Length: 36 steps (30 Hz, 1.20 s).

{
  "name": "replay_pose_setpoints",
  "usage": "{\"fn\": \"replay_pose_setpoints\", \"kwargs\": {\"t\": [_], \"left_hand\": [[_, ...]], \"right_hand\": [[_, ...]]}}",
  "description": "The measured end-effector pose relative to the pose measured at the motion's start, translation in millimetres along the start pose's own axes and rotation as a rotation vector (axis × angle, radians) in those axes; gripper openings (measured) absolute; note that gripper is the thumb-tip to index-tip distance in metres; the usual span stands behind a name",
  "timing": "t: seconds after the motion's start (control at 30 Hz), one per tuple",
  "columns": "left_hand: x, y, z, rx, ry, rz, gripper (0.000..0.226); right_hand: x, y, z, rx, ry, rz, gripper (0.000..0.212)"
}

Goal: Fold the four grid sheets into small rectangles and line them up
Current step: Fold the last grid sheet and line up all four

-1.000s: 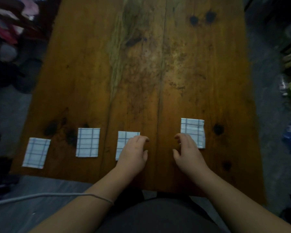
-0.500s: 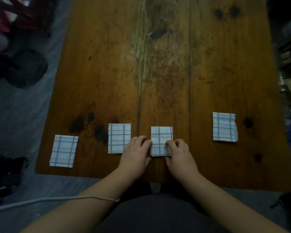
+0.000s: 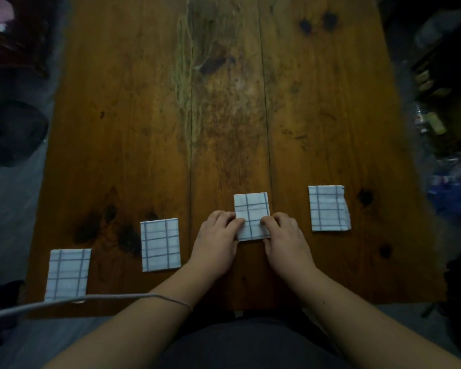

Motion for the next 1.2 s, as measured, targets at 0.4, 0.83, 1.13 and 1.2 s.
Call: {"fn": "replay_pose_setpoints", "kwargs": {"t": [0.4, 0.83, 1.13, 1.2], "left_hand": [[-24, 6, -18, -0.034, -0.085, 0.001, 0.053], [-23, 4, -17, -0.045, -0.097, 0.029, 0.053], [35, -24, 37, -0.119, -0.174, 0.184, 0.056], [65, -28, 58, -0.152, -0.19, 0.189, 0.05]], "right_hand": [[-22, -10, -12, 0.003, -0.049, -0.014, 0.038], [-19, -10, -9, -0.012, -0.028, -0.042, 0.044], [49, 0, 8, 0.022, -0.163, -0.086, 0.05], [78, 13, 12, 0.049, -0.218, -0.077, 0.051]]}}
Point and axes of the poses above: each hand's wrist, its own z-axis away from the middle knuckle, its own y-axis out of the palm, x = y × z, the point moved 2 cm from there along -z, towards the middle knuckle, and after that the axes turned 3 degrees about x, right-handed, at the moved point
